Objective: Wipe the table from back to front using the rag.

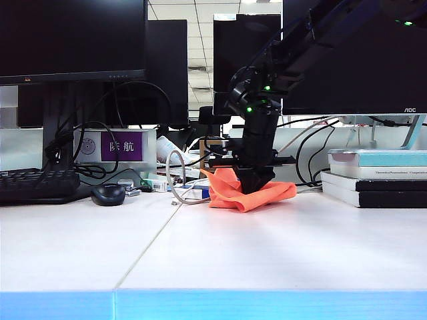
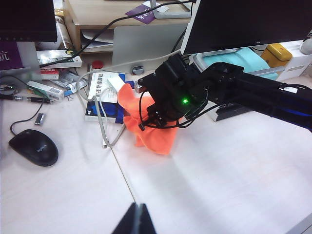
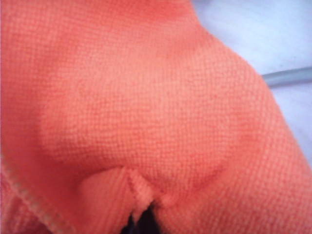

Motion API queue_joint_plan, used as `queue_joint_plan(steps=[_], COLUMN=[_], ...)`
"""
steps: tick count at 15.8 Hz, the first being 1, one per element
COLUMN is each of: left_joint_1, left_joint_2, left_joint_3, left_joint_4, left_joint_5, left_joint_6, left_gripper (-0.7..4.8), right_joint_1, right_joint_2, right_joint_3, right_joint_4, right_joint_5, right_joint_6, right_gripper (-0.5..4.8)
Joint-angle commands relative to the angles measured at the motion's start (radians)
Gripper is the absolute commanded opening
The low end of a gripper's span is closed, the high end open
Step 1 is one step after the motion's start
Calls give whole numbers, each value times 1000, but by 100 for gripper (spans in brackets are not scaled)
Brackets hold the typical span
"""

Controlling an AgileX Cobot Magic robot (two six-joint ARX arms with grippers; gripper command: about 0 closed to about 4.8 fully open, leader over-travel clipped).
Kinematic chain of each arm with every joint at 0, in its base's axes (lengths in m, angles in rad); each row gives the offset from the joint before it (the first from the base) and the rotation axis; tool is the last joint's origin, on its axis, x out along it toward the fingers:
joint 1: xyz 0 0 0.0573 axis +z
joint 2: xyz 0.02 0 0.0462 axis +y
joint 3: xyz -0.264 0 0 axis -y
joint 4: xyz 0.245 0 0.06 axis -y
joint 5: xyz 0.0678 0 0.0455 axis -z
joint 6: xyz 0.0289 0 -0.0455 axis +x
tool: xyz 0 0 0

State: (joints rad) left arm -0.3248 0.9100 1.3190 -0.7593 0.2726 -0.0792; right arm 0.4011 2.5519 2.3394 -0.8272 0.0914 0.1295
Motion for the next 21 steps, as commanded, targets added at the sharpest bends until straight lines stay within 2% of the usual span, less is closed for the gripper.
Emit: queue_joint_plan(steps=[1, 3, 15, 16, 17, 19, 20, 21], left_joint_1=[0, 0, 0, 0, 0, 0, 0, 0], left_joint_2=[-1, -1, -1, -1, -1, -1, -1, -1], left_joint_3=[4, 4, 4, 4, 4, 4, 4, 4], left_joint_4=[11, 11, -11, -11, -12, -21, -21, -21], left_joint_5=[5, 5, 5, 5, 5, 23, 23, 23], left_joint_6=[1, 1, 1, 1, 0, 1, 1, 1], left_gripper=[-3, -3, -3, -3, -3, -3, -3, -3], right_joint_1=[-5, -5, -5, -5, -5, -5, -5, -5], right_joint_2=[18, 17, 18, 17, 18, 17, 14, 10], right_joint_3=[-8, -8, 10, 10, 10, 10, 10, 10], right_joint_4=[-37, -52, 11, 11, 18, 43, 23, 8], right_joint_5=[18, -47, -46, -48, -67, -68, -68, -68], right_joint_6=[-4, -26, 2, 2, 2, 12, 12, 12], right_gripper=[-5, -6, -4, 46, 127, 145, 211, 248])
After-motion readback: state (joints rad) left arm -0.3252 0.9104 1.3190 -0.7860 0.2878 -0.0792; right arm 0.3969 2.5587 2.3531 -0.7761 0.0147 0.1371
